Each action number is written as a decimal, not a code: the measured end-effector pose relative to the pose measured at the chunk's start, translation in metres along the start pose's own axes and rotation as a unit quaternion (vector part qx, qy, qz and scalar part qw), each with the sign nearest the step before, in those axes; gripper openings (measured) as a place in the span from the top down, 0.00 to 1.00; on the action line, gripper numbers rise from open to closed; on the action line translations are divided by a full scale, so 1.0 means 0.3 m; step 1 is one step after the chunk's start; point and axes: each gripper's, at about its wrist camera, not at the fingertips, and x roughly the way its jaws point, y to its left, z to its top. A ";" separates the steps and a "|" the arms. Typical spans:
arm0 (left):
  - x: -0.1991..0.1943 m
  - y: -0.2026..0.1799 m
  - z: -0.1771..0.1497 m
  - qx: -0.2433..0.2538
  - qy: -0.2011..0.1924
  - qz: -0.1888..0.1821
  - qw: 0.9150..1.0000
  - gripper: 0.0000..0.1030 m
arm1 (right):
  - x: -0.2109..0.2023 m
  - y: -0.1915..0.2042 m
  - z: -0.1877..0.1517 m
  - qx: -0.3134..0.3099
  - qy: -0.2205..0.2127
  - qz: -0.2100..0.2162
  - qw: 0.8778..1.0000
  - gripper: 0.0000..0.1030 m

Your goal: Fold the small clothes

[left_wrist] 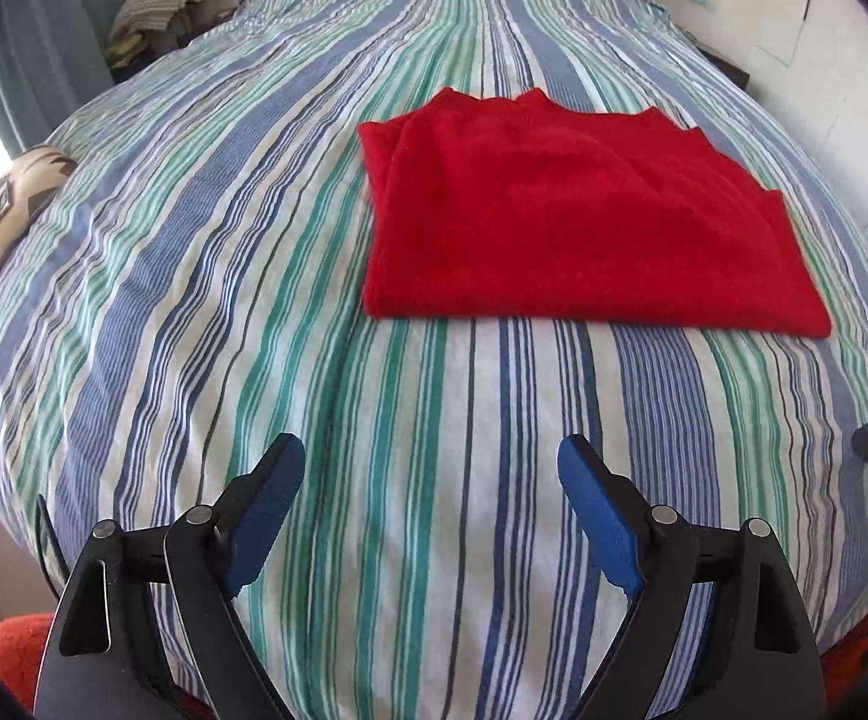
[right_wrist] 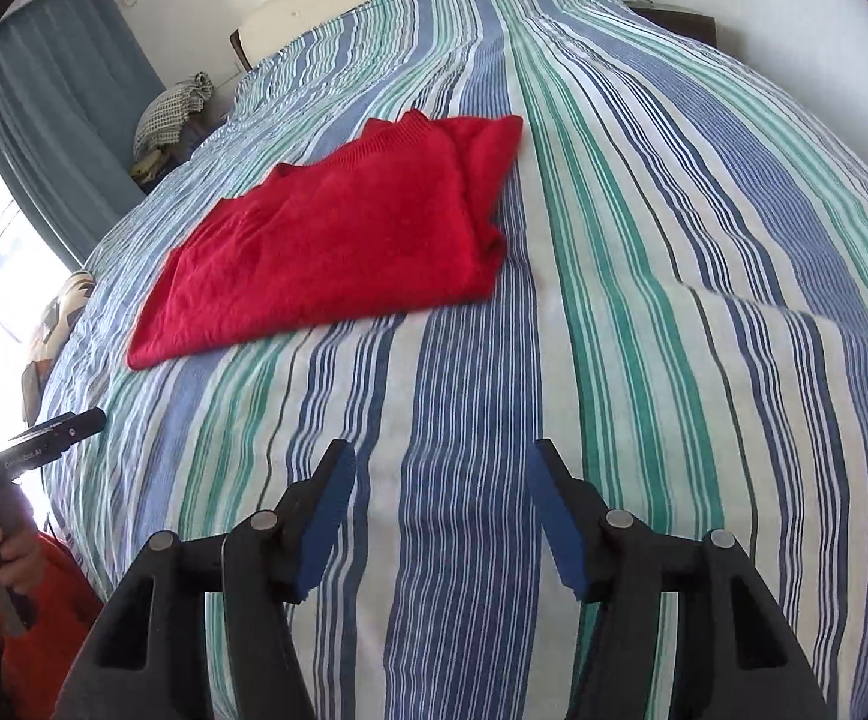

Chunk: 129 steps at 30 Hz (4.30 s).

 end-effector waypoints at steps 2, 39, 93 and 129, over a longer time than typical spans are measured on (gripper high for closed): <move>-0.026 -0.014 -0.017 -0.003 -0.004 0.002 1.000 0.15 | -0.009 0.002 -0.041 -0.001 -0.005 -0.010 1.000 0.42; 0.070 0.199 -0.133 -0.044 -0.023 0.004 0.999 0.09 | 0.245 -0.188 0.485 0.173 0.010 0.092 0.981 0.27; 0.136 0.310 -0.105 -0.084 -0.012 0.028 0.996 0.09 | 0.520 0.931 0.332 -0.176 0.086 0.153 0.969 0.70; 0.181 0.234 0.309 -0.089 0.005 -0.198 0.976 0.01 | 0.166 0.257 0.307 0.056 -0.034 0.123 0.990 0.24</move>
